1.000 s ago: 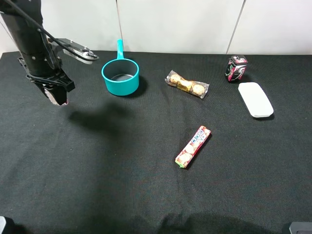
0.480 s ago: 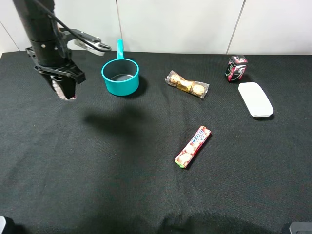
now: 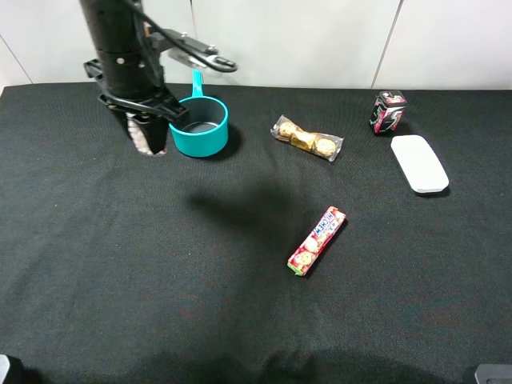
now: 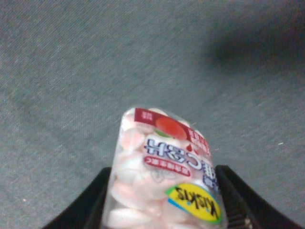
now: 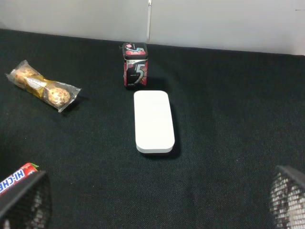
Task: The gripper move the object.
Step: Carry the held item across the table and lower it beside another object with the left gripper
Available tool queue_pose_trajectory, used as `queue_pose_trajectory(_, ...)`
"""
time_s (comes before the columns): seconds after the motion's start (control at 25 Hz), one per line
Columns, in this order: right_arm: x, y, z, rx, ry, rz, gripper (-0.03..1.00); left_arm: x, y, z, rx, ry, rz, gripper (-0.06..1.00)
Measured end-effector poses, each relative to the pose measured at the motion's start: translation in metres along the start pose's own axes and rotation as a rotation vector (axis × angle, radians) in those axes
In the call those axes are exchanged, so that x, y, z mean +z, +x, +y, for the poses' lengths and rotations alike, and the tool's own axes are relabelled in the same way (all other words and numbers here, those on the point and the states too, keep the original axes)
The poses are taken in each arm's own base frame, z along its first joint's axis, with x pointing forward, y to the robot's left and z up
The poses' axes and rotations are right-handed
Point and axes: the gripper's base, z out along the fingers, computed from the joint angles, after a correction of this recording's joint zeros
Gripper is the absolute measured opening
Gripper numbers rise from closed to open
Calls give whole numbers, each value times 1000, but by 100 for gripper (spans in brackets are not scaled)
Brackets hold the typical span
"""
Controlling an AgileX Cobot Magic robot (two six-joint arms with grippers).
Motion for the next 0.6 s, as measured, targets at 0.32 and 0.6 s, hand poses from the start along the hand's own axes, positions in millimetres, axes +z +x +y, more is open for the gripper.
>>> queue_pose_trajectory(0.32, 0, 0, 0, 0, 0, 0, 69, -7, -2, -40, 22, -3, -22, 50)
queue_pose_trajectory(0.6, 0, 0, 0, 0, 0, 0, 69, -8, 0, -68, 74, -2, -26, 50)
